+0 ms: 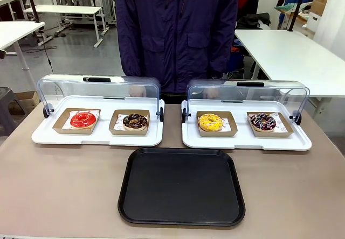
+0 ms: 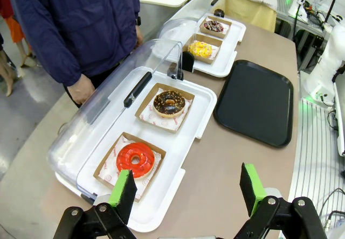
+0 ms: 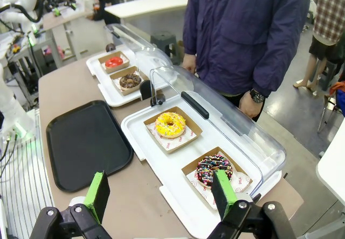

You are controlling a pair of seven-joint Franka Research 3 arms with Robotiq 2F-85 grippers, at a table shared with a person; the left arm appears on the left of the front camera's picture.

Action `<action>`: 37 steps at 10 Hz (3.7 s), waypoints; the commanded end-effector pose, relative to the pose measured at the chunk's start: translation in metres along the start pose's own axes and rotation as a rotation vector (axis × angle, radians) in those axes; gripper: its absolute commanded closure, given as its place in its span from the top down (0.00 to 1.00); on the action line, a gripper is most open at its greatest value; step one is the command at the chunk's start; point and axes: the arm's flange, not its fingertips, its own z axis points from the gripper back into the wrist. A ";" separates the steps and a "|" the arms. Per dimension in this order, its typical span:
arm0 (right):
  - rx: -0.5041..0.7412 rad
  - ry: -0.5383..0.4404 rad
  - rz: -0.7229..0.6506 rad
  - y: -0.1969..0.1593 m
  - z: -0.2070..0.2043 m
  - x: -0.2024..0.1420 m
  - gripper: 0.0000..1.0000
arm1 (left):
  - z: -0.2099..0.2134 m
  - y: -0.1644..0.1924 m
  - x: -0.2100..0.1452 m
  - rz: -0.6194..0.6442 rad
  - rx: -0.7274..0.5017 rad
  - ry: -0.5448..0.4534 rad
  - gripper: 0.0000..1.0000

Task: Move the first donut from the left to the tray.
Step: Pick up the Paper togo box containing the Donut indicated by the person and place it on the Handle tray.

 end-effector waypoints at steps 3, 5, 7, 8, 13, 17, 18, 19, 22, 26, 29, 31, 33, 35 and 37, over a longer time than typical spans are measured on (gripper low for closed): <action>0.000 -0.020 0.020 -0.002 -0.001 0.001 1.00 | 0.000 0.000 0.000 -0.006 -0.007 -0.013 1.00; 0.000 -0.020 0.020 -0.002 -0.001 0.001 1.00 | 0.000 0.000 0.000 -0.006 -0.007 -0.013 1.00; 0.000 -0.020 0.020 -0.002 -0.001 0.001 1.00 | 0.000 0.000 0.000 -0.006 -0.007 -0.013 1.00; 0.000 -0.020 0.020 -0.002 -0.001 0.001 1.00 | 0.000 0.000 0.000 -0.006 -0.007 -0.013 1.00; 0.000 -0.020 0.020 -0.002 -0.001 0.001 1.00 | 0.000 0.000 0.000 -0.006 -0.007 -0.013 1.00; 0.000 -0.020 0.020 -0.002 -0.001 0.001 1.00 | 0.000 0.000 0.000 -0.006 -0.007 -0.013 1.00; 0.000 -0.020 0.020 -0.002 -0.001 0.001 1.00 | 0.000 0.000 0.000 -0.006 -0.007 -0.013 1.00; 0.000 -0.020 0.020 -0.002 -0.001 0.001 1.00 | 0.000 0.000 0.000 -0.006 -0.007 -0.013 1.00; 0.000 -0.020 0.020 -0.002 -0.001 0.001 1.00 | 0.000 0.000 0.000 -0.006 -0.007 -0.013 1.00; 0.000 -0.020 0.020 -0.002 -0.001 0.001 1.00 | 0.000 0.000 0.000 -0.006 -0.007 -0.013 1.00; 0.000 -0.020 0.020 -0.002 -0.001 0.001 1.00 | 0.000 0.000 0.000 -0.006 -0.007 -0.013 1.00; 0.000 -0.020 0.020 -0.002 -0.001 0.001 1.00 | 0.000 0.000 0.000 -0.006 -0.007 -0.013 1.00; 0.000 -0.020 0.020 -0.002 -0.001 0.001 1.00 | 0.000 0.000 0.000 -0.006 -0.007 -0.013 1.00; 0.000 -0.020 0.020 -0.002 -0.001 0.001 1.00 | 0.000 0.000 0.000 -0.006 -0.007 -0.013 1.00; 0.000 -0.020 0.020 -0.002 -0.001 0.001 1.00 | 0.000 0.000 0.000 -0.006 -0.007 -0.013 1.00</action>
